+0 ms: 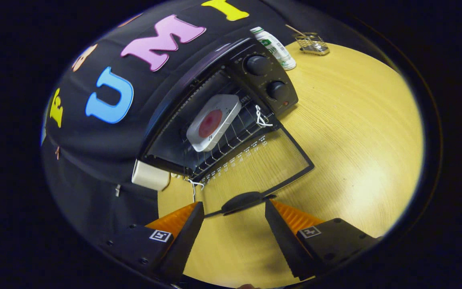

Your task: Open the toaster oven, put the food inside, and close the toaster oven door.

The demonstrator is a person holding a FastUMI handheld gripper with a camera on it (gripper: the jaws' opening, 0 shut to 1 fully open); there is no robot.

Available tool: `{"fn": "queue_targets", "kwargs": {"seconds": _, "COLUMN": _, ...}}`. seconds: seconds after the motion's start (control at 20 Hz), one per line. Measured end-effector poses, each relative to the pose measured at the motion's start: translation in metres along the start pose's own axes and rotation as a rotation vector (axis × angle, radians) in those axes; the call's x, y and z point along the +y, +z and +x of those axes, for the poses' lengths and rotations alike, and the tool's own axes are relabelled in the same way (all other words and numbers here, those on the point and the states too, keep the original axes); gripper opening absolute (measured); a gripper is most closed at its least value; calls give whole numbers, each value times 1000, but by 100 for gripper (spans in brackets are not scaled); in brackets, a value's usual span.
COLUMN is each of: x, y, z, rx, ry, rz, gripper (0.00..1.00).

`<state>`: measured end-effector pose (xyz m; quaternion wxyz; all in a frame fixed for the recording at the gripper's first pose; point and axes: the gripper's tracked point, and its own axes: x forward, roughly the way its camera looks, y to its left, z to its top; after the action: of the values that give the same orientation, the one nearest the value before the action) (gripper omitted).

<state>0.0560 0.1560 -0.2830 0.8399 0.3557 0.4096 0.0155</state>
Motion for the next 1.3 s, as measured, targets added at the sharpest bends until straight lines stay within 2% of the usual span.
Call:
{"fn": "queue_targets", "kwargs": {"seconds": 0.25, "x": 1, "y": -30, "z": -8, "rx": 14, "ry": -52, "rz": -190, "gripper": 99}}
{"fn": "queue_targets", "kwargs": {"seconds": 0.6, "x": -26, "y": -47, "z": -1, "rx": 13, "ry": -199, "rz": -599, "gripper": 99}}
{"fn": "queue_targets", "kwargs": {"seconds": 0.7, "x": -39, "y": -51, "z": 6, "rx": 40, "ry": -241, "rz": -672, "gripper": 99}}
{"fn": "queue_targets", "kwargs": {"seconds": 0.85, "x": -45, "y": -54, "z": 24, "rx": 64, "ry": -258, "rz": -706, "gripper": 99}}
{"fn": "queue_targets", "kwargs": {"seconds": 1.1, "x": -48, "y": -32, "z": 52, "rx": 23, "ry": -306, "rz": -789, "gripper": 100}}
{"fn": "queue_targets", "kwargs": {"seconds": 1.3, "x": -51, "y": -30, "z": 57, "rx": 32, "ry": -316, "rz": -721, "gripper": 99}}
